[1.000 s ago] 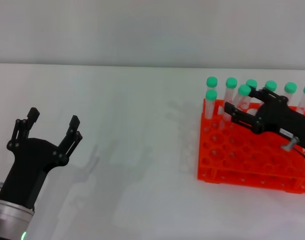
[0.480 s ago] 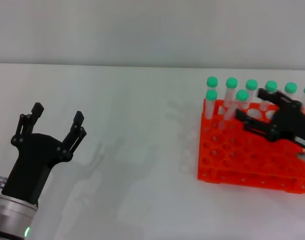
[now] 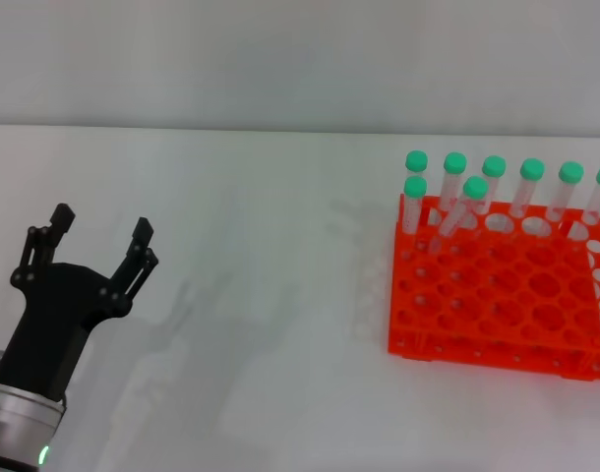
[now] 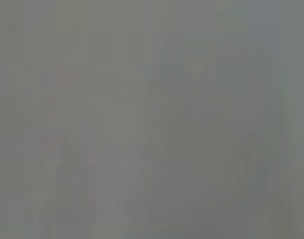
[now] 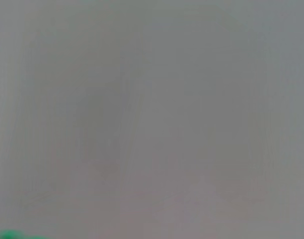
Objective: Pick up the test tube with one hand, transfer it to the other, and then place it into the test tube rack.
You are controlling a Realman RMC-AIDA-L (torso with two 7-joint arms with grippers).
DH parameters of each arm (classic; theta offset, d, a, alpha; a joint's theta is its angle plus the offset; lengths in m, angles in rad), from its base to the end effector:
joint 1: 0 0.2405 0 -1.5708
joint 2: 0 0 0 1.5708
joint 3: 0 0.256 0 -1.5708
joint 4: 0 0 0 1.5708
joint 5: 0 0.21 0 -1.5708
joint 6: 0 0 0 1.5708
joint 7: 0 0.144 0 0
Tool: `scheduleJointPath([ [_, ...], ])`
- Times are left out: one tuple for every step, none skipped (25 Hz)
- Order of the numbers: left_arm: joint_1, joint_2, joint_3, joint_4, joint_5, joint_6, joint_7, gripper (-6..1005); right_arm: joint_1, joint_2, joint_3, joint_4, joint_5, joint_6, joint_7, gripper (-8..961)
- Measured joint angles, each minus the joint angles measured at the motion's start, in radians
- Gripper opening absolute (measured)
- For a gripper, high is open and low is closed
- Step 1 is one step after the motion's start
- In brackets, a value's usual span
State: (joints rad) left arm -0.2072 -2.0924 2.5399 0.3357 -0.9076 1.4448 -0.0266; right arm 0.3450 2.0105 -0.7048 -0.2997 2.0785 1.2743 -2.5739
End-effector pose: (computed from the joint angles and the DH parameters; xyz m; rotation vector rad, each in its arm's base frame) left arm -0.3053 0.2505 -0.0377 -1.6060 -0.4127 -0.8713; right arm 0.3559 0.3206 0.0623 -1.7676 0.4077 0.7221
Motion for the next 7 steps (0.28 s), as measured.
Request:
scheduleJointPath([
  [0.0,0.0,0.0,-0.003,-0.006,-0.001,-0.001,894,-0.005,0.001,0.012,0.015,0.034,-0.02,-0.035,875],
  [-0.001,0.0,-0.001,-0.005,-0.014,-0.002,-0.001,894,-0.007,0.002,0.032,0.036,0.068,-0.038,-0.069,875],
  [-0.001,0.0,-0.001,-0.007,-0.02,-0.004,-0.004,894,-0.007,0.002,0.05,0.056,0.092,-0.051,-0.092,875],
  [-0.002,0.0,-0.001,-0.01,-0.028,-0.006,-0.009,894,-0.006,0.002,0.07,0.076,0.106,-0.06,-0.109,875],
  [-0.002,0.0,-0.001,-0.013,-0.031,-0.006,-0.017,894,-0.005,0.001,0.087,0.089,0.115,-0.067,-0.121,875],
  [-0.003,0.0,-0.001,-0.015,-0.033,-0.006,-0.025,894,-0.006,0.001,0.104,0.1,0.119,-0.073,-0.131,875],
  [-0.004,0.001,-0.001,-0.018,-0.032,-0.006,-0.033,894,-0.007,0.001,0.113,0.103,0.12,-0.076,-0.135,875],
])
